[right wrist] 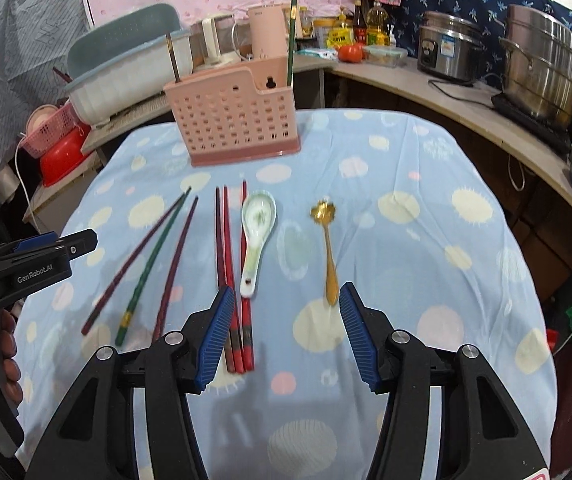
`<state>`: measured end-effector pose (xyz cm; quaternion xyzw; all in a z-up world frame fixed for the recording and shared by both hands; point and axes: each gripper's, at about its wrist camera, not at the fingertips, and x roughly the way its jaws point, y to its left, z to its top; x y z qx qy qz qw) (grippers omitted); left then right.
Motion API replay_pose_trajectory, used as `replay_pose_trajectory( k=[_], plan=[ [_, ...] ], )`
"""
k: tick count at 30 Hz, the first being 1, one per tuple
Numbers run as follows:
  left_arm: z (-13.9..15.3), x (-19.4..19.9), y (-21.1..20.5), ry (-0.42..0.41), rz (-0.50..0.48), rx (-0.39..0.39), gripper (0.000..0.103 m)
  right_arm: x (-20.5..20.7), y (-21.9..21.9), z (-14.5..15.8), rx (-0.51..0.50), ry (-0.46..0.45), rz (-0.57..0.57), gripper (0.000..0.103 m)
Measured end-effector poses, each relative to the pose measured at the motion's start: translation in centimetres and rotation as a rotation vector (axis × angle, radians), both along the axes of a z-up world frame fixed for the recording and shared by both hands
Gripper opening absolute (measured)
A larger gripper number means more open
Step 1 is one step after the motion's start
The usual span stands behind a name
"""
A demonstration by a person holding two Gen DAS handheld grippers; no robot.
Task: Organize utensils
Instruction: 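Move the left tool to the dark red chopstick while the right tool moves to the red chopstick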
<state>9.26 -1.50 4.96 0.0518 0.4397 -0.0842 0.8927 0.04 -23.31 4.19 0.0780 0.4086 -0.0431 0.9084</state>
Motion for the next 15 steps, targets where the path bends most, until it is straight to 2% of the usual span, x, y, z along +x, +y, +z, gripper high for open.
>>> replay_pose_trajectory(
  k=[6, 15],
  plan=[
    [-3.0, -1.1, 1.2, 0.051, 0.016, 0.013, 0.061, -0.2, 1.0, -2.9, 0.009, 0.049, 0.018, 0.046],
    [-4.5, -0.7, 3.1, 0.075, 0.055, 0.007, 0.058, 0.8, 1.9, -5.1, 0.011, 0.101, 0.040, 0.032]
  ],
)
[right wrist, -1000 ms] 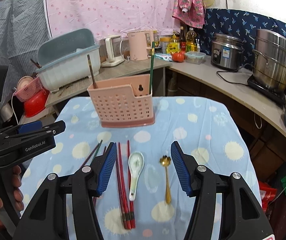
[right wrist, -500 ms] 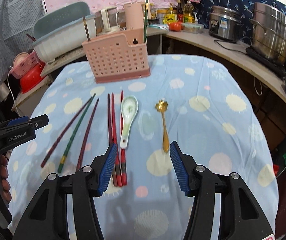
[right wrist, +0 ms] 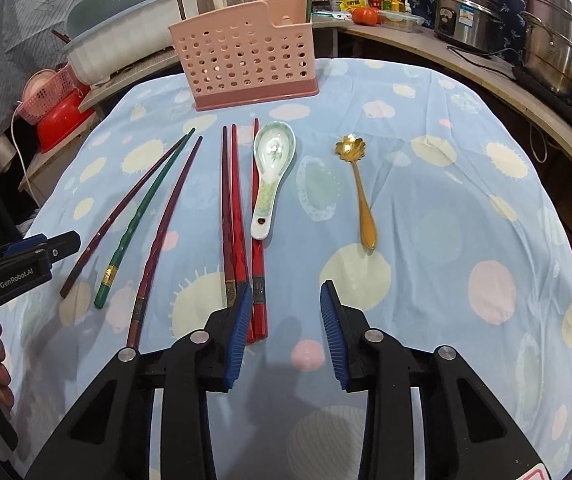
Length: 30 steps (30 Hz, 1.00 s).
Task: Organize utensils
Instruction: 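Move the left tool to the dark red chopstick while the right tool moves to the red chopstick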
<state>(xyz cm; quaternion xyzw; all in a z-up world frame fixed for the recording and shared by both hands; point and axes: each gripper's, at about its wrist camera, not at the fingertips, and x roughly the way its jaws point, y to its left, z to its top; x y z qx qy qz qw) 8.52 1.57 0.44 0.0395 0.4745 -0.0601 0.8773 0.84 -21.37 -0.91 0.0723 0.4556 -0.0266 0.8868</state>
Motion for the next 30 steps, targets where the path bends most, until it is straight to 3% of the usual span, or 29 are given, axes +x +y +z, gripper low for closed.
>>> replay_pose_trajectory(
  k=[10, 16, 19, 30],
  plan=[
    [-1.6, 0.7, 0.2, 0.040, -0.015, -0.008, 0.051, 1.2, 0.4, -1.2, 0.003, 0.031, 0.014, 0.022],
    [-2.2, 0.5, 0.3, 0.056, -0.028, -0.016, 0.048, 1.3, 0.3, -1.4, 0.010, 0.029, 0.015, 0.021],
    [-2.6, 0.2, 0.5, 0.073, -0.035, -0.029, 0.042, 1.2, 0.2, -1.4, 0.014, 0.028, 0.015, 0.020],
    [-2.6, -1.1, 1.8, 0.070, -0.037, -0.069, 0.039, 1.1, -0.3, -0.9, 0.023, 0.023, 0.002, 0.017]
  ],
)
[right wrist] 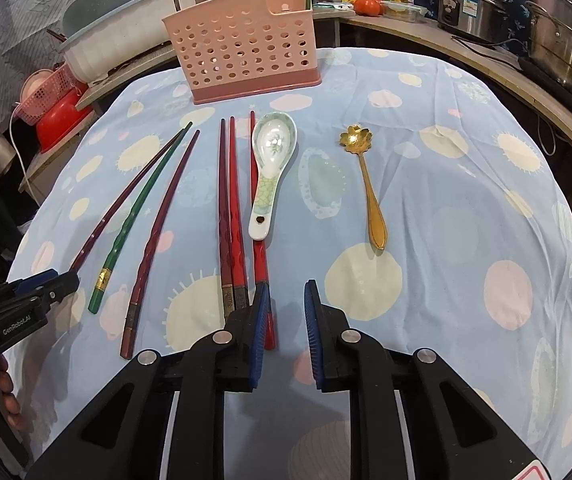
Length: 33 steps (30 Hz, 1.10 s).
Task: Organize utensils
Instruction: 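Move the left tool to the dark red chopstick while the right tool moves to the red chopstick, then close the left tool on the dark red chopstick while the right tool closes on the red chopstick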
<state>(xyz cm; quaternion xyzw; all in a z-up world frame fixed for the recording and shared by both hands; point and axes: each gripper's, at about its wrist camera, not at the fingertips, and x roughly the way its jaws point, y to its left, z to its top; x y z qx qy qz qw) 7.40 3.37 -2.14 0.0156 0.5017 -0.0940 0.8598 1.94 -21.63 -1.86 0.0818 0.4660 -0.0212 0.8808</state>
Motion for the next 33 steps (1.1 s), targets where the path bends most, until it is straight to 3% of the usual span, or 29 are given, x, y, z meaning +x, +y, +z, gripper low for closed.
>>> replay_pose_trajectory(
  k=[8, 25, 27, 33],
  plan=[
    [0.0, 0.2, -0.1, 0.010, -0.016, -0.032, 0.015, -0.1, 0.1, -0.4, -0.010, 0.003, 0.002, 0.015],
    [-0.1, 0.5, -0.8, 0.002, -0.027, -0.003, 0.015, 0.3, 1.6, -1.0, -0.046, 0.018, 0.046, 0.014],
    [-0.1, 0.5, -1.0, 0.000, -0.030, 0.001, 0.013, 0.3, 1.7, -1.0, -0.049, 0.017, 0.053, 0.008],
    [0.4, 0.2, -1.0, 0.005, -0.037, -0.015, 0.007, -0.3, 1.8, -0.5, -0.042, 0.012, 0.058, 0.007]
  ],
)
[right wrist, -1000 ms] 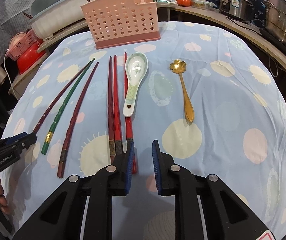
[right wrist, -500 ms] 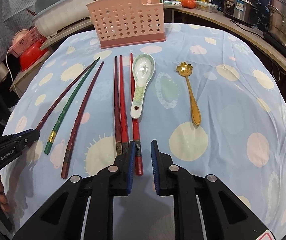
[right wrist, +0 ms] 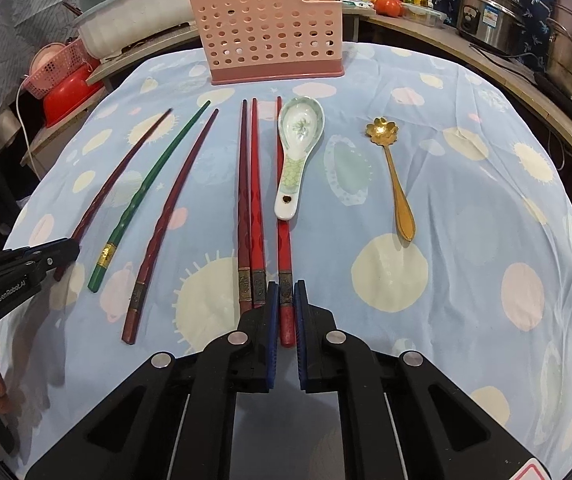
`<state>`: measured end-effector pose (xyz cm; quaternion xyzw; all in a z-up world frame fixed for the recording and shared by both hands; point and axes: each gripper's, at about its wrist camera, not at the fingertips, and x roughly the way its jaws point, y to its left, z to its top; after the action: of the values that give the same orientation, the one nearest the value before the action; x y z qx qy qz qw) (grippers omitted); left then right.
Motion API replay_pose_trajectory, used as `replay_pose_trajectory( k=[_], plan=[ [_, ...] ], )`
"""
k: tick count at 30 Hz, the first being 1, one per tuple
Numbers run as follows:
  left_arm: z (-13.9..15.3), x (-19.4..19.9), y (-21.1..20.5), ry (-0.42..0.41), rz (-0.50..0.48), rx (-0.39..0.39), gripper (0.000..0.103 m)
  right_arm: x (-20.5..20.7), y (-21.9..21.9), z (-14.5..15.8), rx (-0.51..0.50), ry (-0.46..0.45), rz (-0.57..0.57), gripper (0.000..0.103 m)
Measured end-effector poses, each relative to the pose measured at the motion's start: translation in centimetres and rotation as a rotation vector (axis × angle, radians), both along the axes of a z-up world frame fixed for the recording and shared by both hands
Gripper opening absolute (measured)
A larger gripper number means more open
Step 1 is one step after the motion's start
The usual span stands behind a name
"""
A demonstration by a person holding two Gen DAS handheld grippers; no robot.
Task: Organize utensils
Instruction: 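Close the left tool on the dark red chopstick while the right tool closes on the red chopstick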
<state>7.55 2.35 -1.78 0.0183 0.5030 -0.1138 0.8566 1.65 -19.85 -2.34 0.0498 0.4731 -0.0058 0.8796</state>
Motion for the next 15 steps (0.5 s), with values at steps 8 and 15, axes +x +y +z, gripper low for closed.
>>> replay_pose_trajectory(
  k=[8, 15],
  plan=[
    [1.8, -1.0, 0.3, -0.022, 0.001, -0.005, 0.007, -1.5, 0.6, 2.5, 0.015, -0.050, 0.018, 0.007],
    [5.1, -2.2, 0.3, -0.080, 0.006, -0.006, 0.007, -2.9, 1.3, 6.2, 0.031, -0.131, 0.046, 0.007]
  ],
)
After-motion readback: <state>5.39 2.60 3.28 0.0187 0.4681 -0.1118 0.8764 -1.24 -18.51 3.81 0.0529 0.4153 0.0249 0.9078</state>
